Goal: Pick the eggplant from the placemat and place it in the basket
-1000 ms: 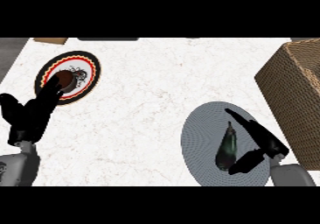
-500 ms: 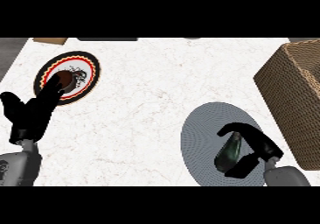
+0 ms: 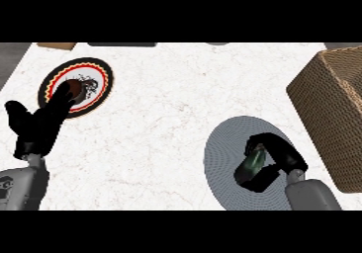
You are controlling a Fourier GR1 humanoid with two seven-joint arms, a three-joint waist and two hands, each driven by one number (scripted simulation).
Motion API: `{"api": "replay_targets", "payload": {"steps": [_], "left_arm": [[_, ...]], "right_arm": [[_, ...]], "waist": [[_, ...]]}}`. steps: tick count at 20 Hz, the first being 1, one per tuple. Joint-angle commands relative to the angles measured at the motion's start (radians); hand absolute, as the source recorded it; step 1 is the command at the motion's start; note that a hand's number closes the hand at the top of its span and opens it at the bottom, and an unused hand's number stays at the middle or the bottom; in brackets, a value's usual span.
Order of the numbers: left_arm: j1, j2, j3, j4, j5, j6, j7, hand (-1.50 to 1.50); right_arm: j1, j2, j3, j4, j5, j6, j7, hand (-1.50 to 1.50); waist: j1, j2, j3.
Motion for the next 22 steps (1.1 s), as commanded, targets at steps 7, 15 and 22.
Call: {"api": "replay_targets", "payload": {"steps": [7, 15, 22], "left_arm": [[-0.049, -0.022, -0.041, -0.007, -0.011, -0.010, -0.003, 0.00], [-0.103, -0.032, -0.058, 0.023, -0.015, -0.016, 0.013, 0.00], [-0.087, -0.053, -0.068, 0.018, -0.019, -0.003, 0.029, 0.00]], "right_arm": [[-0.347, 0.185, -0.211, 0.144, 0.228, -0.446, 0.675, 1.50], [-0.648, 0.188, -0.203, 0.249, 0.347, -0.906, 0.820, 1.50], [-0.878, 0.188, -0.230, 0.480, 0.657, -1.061, 0.992, 1.50]], "waist": [[0.087, 0.042, 0.012], [0.125, 0.047, 0.017], [0.097, 0.036, 0.014]]}}
